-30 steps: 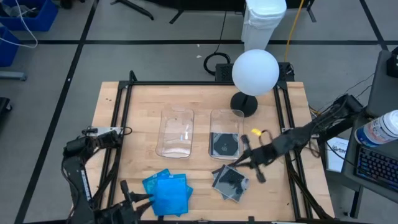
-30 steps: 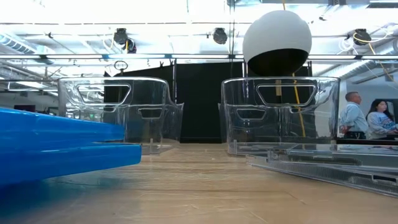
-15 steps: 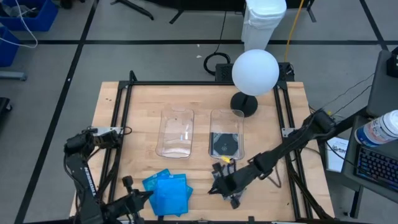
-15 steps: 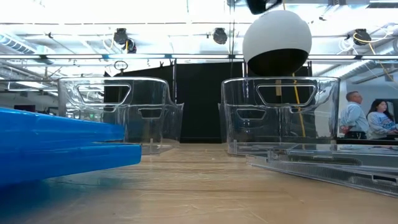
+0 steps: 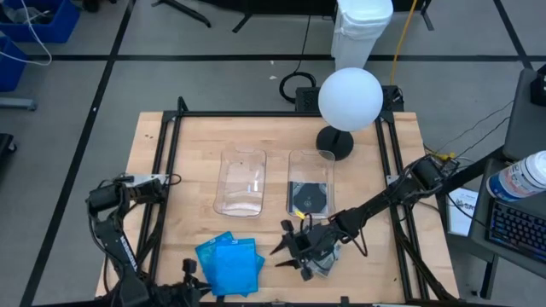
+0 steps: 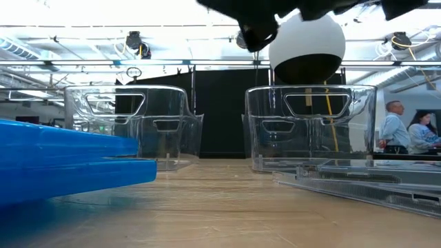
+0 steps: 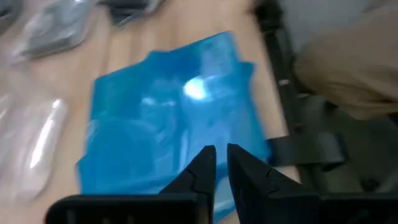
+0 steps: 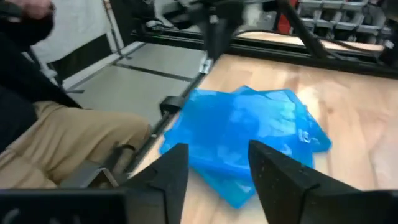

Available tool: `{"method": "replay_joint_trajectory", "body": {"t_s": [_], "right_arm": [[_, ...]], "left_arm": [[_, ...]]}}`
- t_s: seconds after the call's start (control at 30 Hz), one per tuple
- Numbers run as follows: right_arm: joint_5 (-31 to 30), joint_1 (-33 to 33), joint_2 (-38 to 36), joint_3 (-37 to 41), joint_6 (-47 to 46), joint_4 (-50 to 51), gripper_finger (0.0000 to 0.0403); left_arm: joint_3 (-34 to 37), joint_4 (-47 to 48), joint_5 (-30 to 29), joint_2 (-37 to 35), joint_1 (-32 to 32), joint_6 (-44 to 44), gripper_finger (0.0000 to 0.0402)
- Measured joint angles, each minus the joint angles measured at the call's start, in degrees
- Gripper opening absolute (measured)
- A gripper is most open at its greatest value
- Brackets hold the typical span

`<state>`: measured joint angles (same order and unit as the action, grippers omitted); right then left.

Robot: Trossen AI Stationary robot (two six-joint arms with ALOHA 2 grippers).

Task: Pick & place jewel cases by type
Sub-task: Put the blue CD case into the left transparent bin

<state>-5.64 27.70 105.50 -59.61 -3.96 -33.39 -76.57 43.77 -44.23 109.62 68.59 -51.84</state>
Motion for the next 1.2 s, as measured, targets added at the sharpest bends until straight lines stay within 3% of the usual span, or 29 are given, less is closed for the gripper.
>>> {"method": "replay_joint_trajectory", "body": {"t_s": [0.23,0.47,0.7,0.93,1.2], "right_arm": [[-0.12,-2.78,3.06,0.00,-2.42,-3.65,0.0147],[4.23,-3.88,7.09,0.00,-4.16,-11.53,0.0114],[2.56,-4.90,8.12,0.00,-4.09,-13.67,0.0091],[2.63,-5.69,8.12,-0.02,-5.37,-13.18,0.0080],[2.73,-5.87,8.12,-0.02,-5.76,-13.09,0.0077]], "left_arm": [[0.78,-5.35,0.63,0.00,-0.24,10.42,0.0128],[0.78,-7.88,-0.32,0.00,0.69,17.80,0.0202],[0.74,-10.90,0.83,3.40,0.81,20.29,0.0209],[-0.93,-10.69,-3.39,6.25,1.86,24.33,0.0209],[-1.16,-10.38,-1.22,6.55,3.06,24.27,0.0209]]}}
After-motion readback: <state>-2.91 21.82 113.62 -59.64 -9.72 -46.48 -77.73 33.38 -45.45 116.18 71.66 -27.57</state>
